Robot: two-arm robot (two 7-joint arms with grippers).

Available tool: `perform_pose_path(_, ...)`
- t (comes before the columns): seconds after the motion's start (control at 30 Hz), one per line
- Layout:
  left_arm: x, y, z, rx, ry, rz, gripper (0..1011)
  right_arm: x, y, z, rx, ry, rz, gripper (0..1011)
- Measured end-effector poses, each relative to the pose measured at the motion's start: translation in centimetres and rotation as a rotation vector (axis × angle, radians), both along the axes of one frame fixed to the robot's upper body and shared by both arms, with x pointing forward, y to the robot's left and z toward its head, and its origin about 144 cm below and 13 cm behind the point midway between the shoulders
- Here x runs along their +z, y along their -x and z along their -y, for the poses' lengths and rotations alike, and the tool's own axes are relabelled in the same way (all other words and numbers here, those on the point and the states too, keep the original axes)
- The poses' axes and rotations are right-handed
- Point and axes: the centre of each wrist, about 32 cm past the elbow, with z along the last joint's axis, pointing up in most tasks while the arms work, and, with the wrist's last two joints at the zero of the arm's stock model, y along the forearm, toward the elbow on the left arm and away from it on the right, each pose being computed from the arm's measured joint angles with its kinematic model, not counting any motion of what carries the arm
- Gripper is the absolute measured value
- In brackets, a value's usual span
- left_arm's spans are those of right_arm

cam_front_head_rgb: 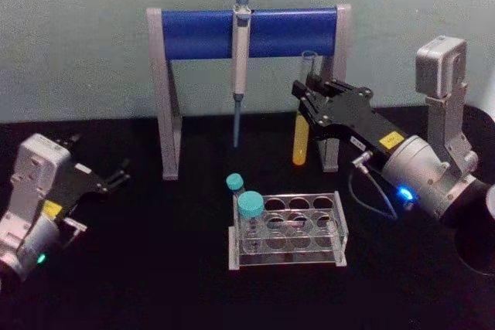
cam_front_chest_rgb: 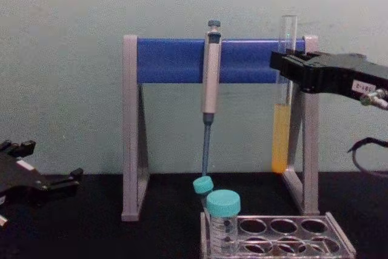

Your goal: Pick up the test tube from the test tube rack, shake it, then place it back into the test tube rack.

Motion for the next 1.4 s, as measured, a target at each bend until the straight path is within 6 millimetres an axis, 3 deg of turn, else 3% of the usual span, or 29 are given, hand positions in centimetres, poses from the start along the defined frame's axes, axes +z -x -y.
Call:
perform_pose_path(0.23, 0.0, 0.0, 0.0, 0.000, 0.000, 0.000, 1001, 0.1, 0.5, 1.0, -0.041, 0.010, 0.007, 228)
perform_pose_path(0.47, 0.0, 0.0, 0.0, 0.000, 0.000, 0.000, 1001, 0.0, 2.5, 2.1, -0.068, 0.011, -0.015, 228)
perform_pose_path(0.73, 0.0, 0.0, 0.0, 0.000, 0.000, 0.000, 1001, -0.5, 3.8, 0.9, 0.013, -0.019, -0.054, 229)
perform_pose_path(1.0, 0.0, 0.0, 0.0, 0.000, 0.000, 0.000, 1001, -0.6, 2.5, -1.0, 0.083, -0.034, -0.055, 229)
perform_pose_path(1.4, 0.0, 0.0, 0.0, 0.000, 0.000, 0.000, 1001, -0.5, 0.4, -1.1, 0.038, -0.016, -0.031, 229)
